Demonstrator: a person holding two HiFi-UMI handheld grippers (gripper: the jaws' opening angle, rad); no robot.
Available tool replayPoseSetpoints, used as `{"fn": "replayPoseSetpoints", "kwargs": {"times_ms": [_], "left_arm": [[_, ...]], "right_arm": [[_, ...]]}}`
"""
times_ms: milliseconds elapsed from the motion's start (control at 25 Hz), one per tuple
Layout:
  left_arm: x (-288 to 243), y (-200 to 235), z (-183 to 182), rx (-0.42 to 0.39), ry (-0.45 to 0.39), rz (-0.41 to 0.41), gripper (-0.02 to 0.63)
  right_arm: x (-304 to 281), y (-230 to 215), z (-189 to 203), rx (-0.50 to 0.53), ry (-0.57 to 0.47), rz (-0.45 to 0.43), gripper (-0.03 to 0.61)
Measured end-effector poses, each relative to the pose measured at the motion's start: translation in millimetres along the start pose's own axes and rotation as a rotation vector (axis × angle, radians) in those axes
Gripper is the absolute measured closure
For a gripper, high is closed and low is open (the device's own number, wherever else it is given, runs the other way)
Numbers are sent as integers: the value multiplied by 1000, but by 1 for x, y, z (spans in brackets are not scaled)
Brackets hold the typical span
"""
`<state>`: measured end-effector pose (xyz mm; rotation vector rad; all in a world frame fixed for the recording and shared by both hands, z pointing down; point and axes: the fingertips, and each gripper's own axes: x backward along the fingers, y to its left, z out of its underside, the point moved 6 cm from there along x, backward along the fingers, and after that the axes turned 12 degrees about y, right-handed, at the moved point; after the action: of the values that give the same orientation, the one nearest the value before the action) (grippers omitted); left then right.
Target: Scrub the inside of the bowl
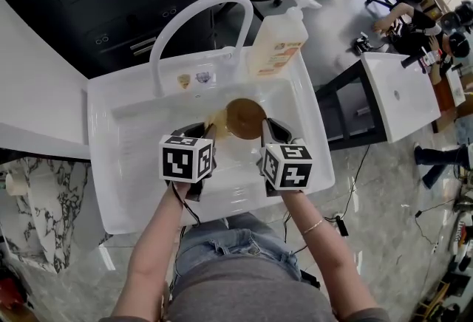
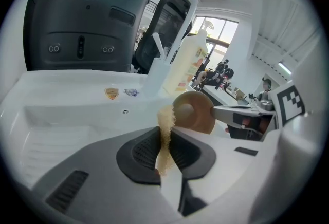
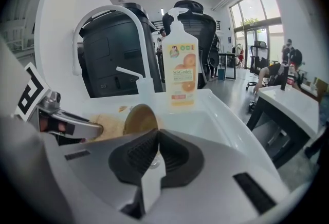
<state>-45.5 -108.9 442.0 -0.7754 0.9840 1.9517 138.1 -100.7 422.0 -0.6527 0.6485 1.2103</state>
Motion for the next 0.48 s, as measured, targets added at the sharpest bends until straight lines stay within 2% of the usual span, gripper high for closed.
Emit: {"fn": "replayPoseSetpoints", "kwargs": {"times_ms": [480], "left_arm": [[25, 20, -4, 38, -88, -46, 566]], "right_arm": [[-6, 2, 12, -14, 54, -15, 563]]}}
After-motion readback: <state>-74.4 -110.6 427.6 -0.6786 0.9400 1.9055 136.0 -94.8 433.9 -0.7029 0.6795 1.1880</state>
